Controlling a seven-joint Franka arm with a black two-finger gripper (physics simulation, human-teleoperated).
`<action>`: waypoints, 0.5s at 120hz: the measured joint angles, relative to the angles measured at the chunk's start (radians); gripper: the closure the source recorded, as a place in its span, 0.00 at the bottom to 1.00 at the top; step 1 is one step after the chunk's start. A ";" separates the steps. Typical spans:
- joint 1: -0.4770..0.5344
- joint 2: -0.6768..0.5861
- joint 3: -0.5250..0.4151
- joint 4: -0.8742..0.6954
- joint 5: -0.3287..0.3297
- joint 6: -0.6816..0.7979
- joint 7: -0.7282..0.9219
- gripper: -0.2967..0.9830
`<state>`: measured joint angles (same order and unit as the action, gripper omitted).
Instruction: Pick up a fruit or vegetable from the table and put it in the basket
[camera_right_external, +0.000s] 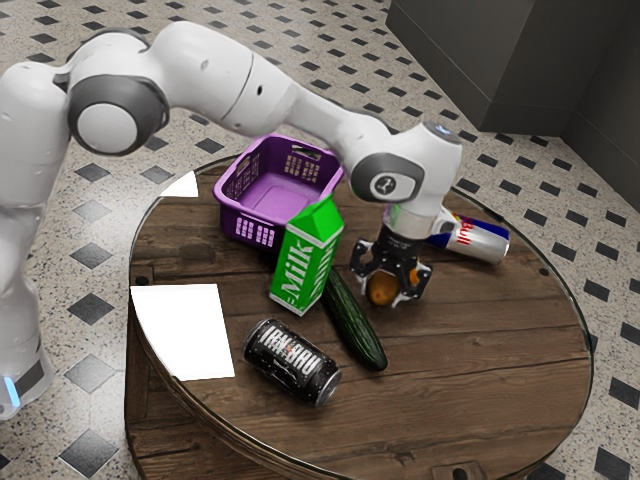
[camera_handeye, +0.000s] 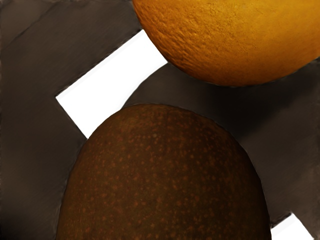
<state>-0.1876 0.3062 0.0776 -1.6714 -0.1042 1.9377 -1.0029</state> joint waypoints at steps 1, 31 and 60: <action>0.000 -0.001 0.000 0.000 0.000 -0.001 -0.002 0.52; -0.002 -0.095 0.013 0.189 0.089 -0.142 -0.054 0.53; 0.060 -0.135 0.283 0.283 0.123 -0.323 -0.059 0.54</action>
<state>-0.1278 0.1715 0.3610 -1.3889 0.0184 1.6146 -1.0617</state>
